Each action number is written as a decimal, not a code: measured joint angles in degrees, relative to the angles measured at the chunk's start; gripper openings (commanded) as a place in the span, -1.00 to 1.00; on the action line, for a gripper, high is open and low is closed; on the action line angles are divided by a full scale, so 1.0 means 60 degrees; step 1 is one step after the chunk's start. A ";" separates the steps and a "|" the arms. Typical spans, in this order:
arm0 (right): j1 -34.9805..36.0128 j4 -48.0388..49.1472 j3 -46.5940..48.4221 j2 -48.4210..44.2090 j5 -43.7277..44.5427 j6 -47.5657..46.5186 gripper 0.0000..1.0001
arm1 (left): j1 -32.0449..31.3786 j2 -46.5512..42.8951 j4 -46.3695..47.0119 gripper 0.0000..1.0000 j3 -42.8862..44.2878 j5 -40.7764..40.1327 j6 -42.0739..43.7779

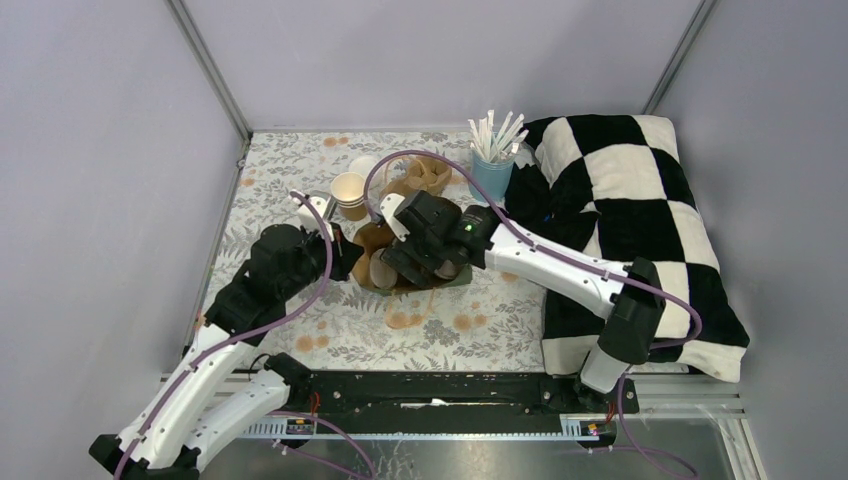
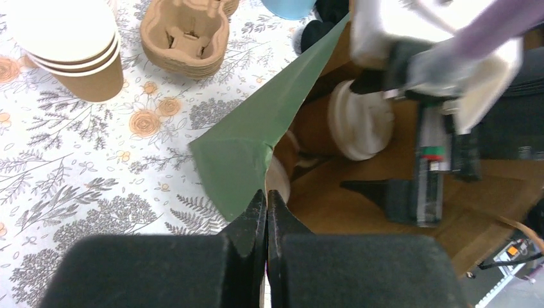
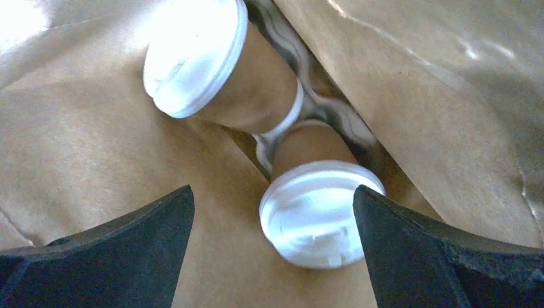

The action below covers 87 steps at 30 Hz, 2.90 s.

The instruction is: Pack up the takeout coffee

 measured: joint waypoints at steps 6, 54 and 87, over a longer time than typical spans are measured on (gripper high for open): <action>0.0149 -0.0102 0.0299 0.0583 -0.0015 0.1035 0.99 | 0.0000 0.0291 0.0029 -1.00 0.0262 0.0459 -0.0047; 0.1308 0.4284 -0.2189 0.0251 0.2102 0.4506 0.65 | 0.0000 -0.1260 0.0018 -1.00 -0.1042 -0.0641 -0.0951; 0.1271 0.4881 -0.1541 0.1399 0.3745 0.5595 0.13 | 0.0051 -0.1541 0.0153 -1.00 -0.1275 -0.0076 -0.1166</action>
